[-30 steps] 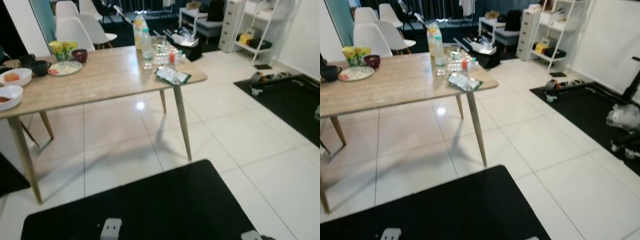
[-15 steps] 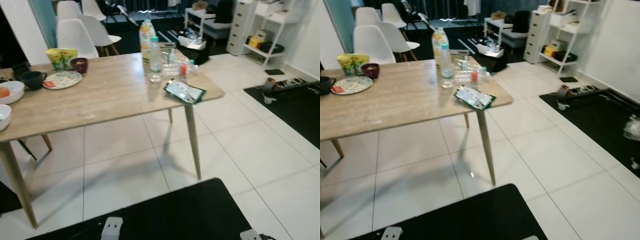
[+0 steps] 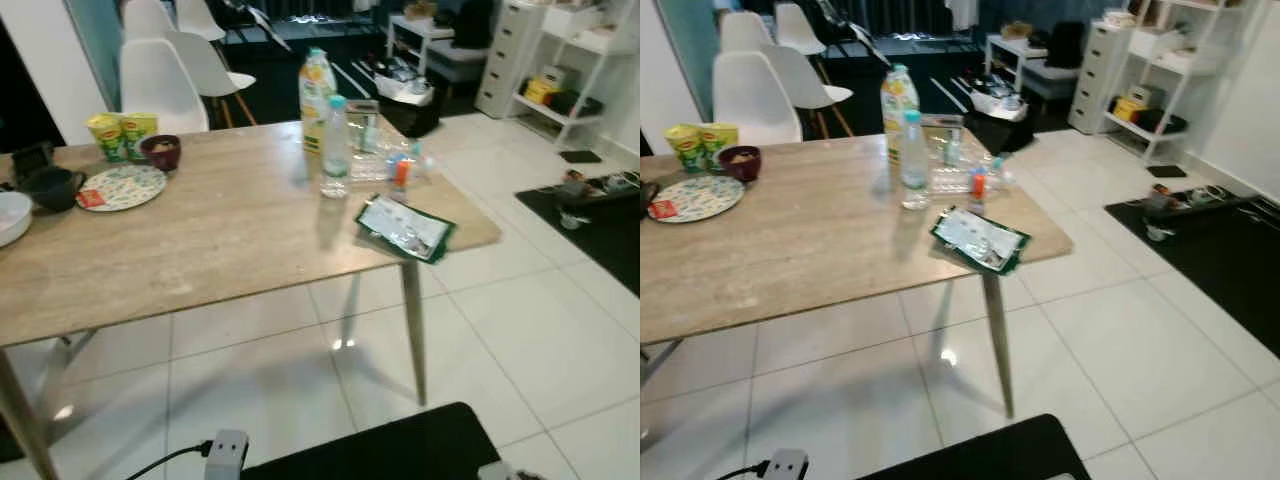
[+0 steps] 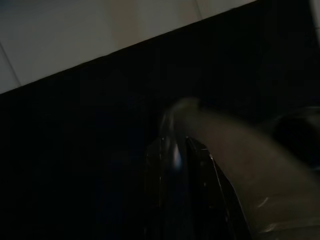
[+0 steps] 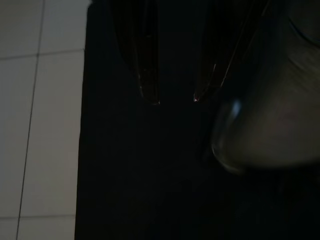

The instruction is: Restocking fridge

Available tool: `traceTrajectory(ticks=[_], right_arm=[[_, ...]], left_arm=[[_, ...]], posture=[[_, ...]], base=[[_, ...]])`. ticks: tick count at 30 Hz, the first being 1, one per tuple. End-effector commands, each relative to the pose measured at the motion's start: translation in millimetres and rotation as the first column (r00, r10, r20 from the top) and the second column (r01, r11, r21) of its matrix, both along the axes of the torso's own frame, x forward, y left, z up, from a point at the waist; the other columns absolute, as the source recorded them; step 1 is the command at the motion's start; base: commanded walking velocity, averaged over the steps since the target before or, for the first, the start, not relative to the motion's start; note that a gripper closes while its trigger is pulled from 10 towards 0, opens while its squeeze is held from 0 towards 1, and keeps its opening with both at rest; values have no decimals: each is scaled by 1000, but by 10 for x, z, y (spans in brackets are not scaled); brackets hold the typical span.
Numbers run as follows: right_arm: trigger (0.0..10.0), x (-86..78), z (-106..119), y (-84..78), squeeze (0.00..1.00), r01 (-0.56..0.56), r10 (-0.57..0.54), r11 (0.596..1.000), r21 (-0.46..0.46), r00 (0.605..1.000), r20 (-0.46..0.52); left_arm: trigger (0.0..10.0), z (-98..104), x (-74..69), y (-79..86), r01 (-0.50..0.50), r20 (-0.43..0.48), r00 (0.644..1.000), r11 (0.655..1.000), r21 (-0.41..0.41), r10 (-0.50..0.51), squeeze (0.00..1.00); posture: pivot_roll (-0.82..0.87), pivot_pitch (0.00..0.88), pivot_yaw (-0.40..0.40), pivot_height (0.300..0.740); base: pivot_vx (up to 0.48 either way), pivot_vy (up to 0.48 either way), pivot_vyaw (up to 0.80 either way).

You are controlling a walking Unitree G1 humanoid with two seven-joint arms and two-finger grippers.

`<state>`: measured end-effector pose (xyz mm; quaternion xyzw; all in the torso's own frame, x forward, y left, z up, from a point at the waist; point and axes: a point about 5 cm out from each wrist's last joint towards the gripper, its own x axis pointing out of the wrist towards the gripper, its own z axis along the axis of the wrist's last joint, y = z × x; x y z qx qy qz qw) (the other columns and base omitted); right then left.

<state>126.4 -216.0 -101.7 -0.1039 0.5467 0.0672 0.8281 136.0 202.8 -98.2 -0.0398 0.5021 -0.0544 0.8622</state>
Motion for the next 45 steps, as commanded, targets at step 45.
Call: traceTrajectory(ticks=[45], right_arm=[[10000,-45,-14,6,0,11,-10,1000,15,1000,-11]], left_arm=[[10000,-7,8,-52,3,-20,1000,999,-34,-4,0]], posture=[[25,0,-12,740]], base=[[5,-219,0]])
